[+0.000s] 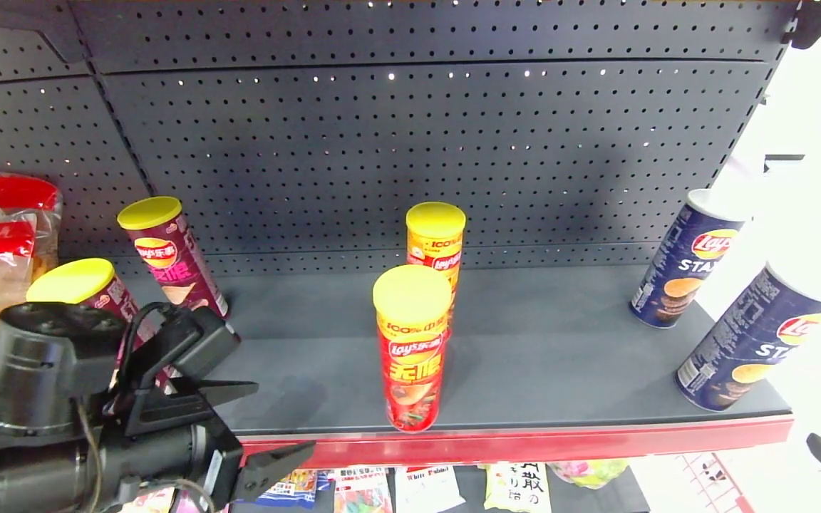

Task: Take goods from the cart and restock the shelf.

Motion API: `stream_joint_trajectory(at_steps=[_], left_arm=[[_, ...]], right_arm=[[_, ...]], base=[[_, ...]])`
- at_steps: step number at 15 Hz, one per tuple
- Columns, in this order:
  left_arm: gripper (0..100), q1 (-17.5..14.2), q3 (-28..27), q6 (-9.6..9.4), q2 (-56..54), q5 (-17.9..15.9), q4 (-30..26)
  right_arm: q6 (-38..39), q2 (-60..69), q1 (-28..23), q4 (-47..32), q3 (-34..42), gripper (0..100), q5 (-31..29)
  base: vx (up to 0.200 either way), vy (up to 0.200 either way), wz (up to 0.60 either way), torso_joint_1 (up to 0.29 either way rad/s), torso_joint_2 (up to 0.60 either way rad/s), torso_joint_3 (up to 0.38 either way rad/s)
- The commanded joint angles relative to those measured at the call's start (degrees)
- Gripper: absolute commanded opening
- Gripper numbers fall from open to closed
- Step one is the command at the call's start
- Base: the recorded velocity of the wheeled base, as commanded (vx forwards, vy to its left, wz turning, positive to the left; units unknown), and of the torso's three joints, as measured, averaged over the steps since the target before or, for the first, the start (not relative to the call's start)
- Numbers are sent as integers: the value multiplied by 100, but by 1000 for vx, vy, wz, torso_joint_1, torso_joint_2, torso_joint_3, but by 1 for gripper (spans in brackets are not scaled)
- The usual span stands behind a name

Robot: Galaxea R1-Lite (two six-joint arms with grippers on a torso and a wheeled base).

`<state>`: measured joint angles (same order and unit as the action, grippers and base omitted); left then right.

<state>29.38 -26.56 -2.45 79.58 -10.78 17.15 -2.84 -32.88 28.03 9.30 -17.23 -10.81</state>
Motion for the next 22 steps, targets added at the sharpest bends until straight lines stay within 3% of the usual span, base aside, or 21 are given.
stream_joint_trajectory(at_steps=[1,5,6,8,13,22], left_arm=[[100,156,-253,-1,770,76,227],[100,217,-481,-27,1235,304,341],[100,173,-473,-133,1323,348,333],[100,182,-517,-168,1446,550,324],[100,173,-1220,-150,1991,726,315],[100,226,-1589,-150,2395,735,306]], right_arm=[[12,467,-342,1,61,100,0],[12,537,-430,1,26,100,-9],[12,554,-430,1,26,100,-9],[20,546,-430,1,35,100,-9],[20,546,-430,1,44,100,-9],[20,519,-438,1,17,100,-17]], base=[[0,0,0,0,0,0],[0,0,0,0,0,0],[0,0,0,0,0,0],[0,0,0,0,0,0],[0,0,0,0,0,0],[0,0,0,0,0,0]])
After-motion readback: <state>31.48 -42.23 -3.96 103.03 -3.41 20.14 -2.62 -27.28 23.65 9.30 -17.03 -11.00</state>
